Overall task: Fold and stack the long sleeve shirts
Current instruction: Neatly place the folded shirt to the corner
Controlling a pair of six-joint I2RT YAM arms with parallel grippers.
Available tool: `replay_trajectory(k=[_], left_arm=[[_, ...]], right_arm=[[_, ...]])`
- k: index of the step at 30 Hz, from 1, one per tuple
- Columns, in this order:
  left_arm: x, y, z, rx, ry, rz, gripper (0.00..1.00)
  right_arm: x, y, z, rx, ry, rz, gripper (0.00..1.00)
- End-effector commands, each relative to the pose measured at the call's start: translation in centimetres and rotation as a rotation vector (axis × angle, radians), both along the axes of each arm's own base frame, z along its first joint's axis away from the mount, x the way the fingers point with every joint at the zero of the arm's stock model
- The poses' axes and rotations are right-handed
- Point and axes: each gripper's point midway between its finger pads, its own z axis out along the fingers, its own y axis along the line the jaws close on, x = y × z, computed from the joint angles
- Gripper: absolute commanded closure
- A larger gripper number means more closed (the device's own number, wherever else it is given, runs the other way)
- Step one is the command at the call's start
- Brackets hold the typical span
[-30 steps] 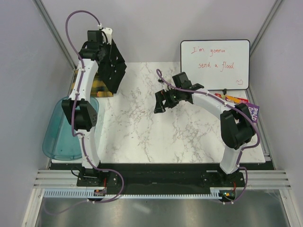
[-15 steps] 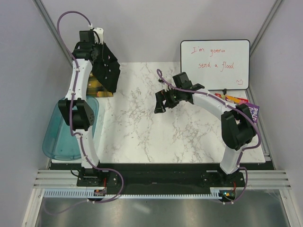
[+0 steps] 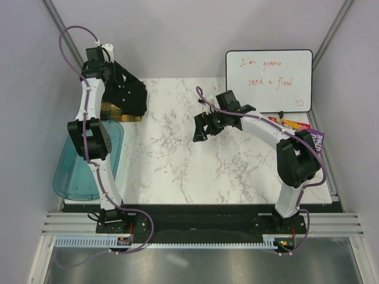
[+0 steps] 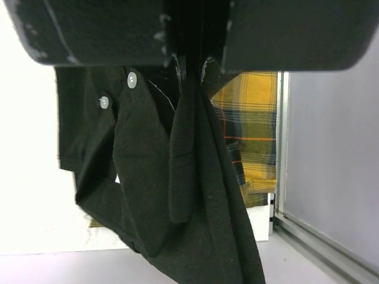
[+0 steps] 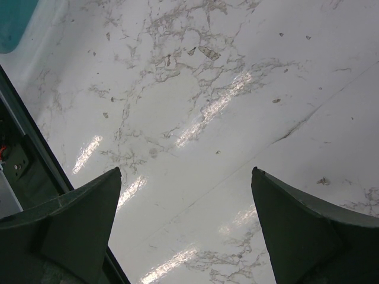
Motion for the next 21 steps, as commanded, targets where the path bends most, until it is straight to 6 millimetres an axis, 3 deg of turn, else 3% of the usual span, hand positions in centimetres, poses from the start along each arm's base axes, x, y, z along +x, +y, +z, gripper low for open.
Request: replay_trajectory(k=[1, 7, 10, 12, 14, 16, 17, 18, 19, 21], left_arm=[[2.0, 2.1, 0.7, 0.039, -0.102, -0.006, 0.98], [2.7, 4.8, -1.4, 0.053, -0.113, 0.029, 0.98], [3.4, 5.9, -2.6, 0.067, -0.113, 0.036, 0.93], [3.7, 6.8, -3.7, 0.082, -0.102, 0.051, 0.65], [3.7, 7.9, -2.9, 0.111, -0.11, 0.092, 0.37], [3.4, 8.1, -1.3, 0.132, -0.116, 0.084, 0.28], [3.1, 8.2, -0.3, 0.137, -0.126, 0.085, 0.09], [2.7, 8.1, 0.6, 0.136, -0.131, 0.079, 0.08], [2.0, 7.8, 3.2, 0.14, -0.165, 0.072, 0.07], [0.8, 7.4, 5.2, 0.129, -0.171, 0.061, 0.05]], right_arm=[[0.2, 0.3, 0.8, 0.02, -0.015, 0.011, 0.02], [0.2, 0.3, 0.1, 0.008, -0.004, 0.011, 0.02], [0.2, 0.3, 0.1, 0.012, -0.002, 0.013, 0.02], [0.3, 0.3, 0.3, 0.01, -0.011, 0.013, 0.02], [0.5, 0.1, 0.4, -0.002, -0.023, 0.01, 0.02], [0.5, -0.1, 0.9, -0.009, -0.039, 0.014, 0.02], [0.9, -0.5, 1.3, -0.005, -0.047, 0.003, 0.02], [1.1, -0.7, 2.0, 0.003, -0.062, -0.003, 0.02], [1.4, -1.0, 2.4, 0.006, -0.07, -0.012, 0.02], [2.4, -2.2, 3.8, 0.017, -0.105, -0.046, 0.02]])
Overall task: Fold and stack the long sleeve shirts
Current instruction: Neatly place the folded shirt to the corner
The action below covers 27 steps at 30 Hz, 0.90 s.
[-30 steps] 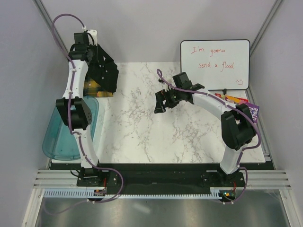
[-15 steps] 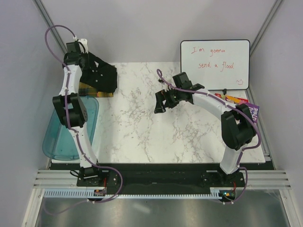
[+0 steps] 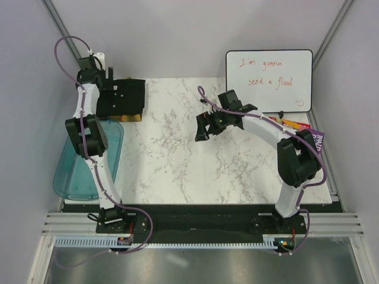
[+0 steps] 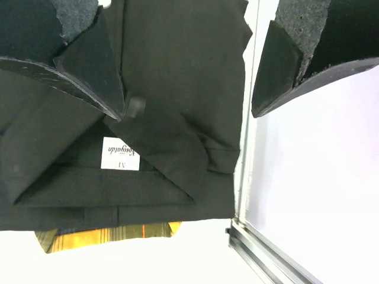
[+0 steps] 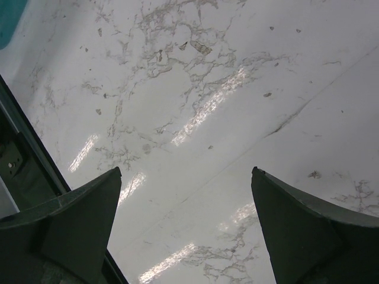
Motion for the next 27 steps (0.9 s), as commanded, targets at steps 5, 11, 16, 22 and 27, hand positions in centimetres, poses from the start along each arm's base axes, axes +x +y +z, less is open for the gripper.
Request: replay_trajectory(k=[5, 11, 16, 22, 27], left_arm=[[-5.0, -3.8, 17.1, 0.036, -0.182, -0.14, 0.01], [-10.7, -11.3, 19.6, -0.121, -0.109, -0.319, 0.01], [-15.1, -18.0, 19.0, -0.186, -0.033, -0.449, 0.01], [-21.2, -23.5, 14.4, -0.338, 0.106, -0.566, 0.01], [-25.4, -25.2, 7.0, -0.347, 0.226, -0.581, 0.01]], right_arm=[[4.5, -6.1, 6.8, 0.042, -0.17, -0.158, 0.02], [5.7, -13.2, 10.1, 0.065, -0.239, -0.314, 0.02], [4.3, -16.6, 10.6, 0.066, -0.233, -0.386, 0.02], [0.9, -17.2, 8.0, 0.036, -0.198, -0.377, 0.02], [-1.6, -17.4, 3.6, -0.006, -0.131, -0.347, 0.02]])
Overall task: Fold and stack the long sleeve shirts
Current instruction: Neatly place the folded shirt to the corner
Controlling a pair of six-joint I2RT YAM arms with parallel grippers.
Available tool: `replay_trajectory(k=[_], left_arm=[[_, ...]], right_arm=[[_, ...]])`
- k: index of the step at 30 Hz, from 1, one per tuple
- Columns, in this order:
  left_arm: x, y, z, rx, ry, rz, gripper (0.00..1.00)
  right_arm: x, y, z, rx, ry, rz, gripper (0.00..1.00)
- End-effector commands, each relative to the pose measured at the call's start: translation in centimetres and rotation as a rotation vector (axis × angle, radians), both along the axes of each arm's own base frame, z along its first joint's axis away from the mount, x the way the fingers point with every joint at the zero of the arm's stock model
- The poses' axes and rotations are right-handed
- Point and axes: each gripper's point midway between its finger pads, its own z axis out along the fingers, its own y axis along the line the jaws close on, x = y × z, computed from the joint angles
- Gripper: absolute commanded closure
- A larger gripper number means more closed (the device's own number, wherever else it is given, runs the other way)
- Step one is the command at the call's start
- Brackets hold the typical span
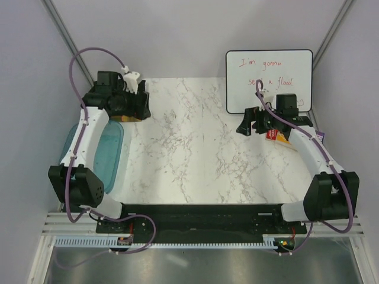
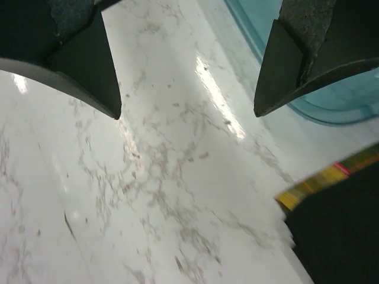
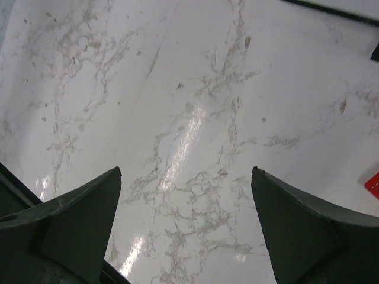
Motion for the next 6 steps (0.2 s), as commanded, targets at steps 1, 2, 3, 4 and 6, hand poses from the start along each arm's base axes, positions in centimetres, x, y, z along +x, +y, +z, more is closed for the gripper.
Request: replay_trajectory(k=[1, 2, 3, 4, 6], left_arm=[[-3.6, -1.9, -4.4, -0.035, 0.09, -0.031, 0.01], [-4.4, -2.0, -5.9, -0.027, 0.126, -0.032, 0.01], [-4.5, -2.5, -6.3, -0.017, 0.121, -0.044, 0.01], [-4.6, -2.6, -6.5, 0.011, 0.114, -0.043, 0.01], [-5.1, -4.2, -6.2, 0.047, 0.082, -0.099, 0.01]], right_arm=[[-2.1, 0.0, -3.0, -0.026, 0.036, 0.045, 0.02], [-2.3, 0.0, -3.2, -0.038, 0.034, 0.046, 0.02], [-2.3, -0.1, -3.4, -0.057, 0.029, 0.048, 0.02], [-2.5, 0.6, -3.3, -0.08, 0.015, 0.076, 0.02], [-2.3, 0.8, -2.9, -0.167, -0.014, 0.085, 0.02]])
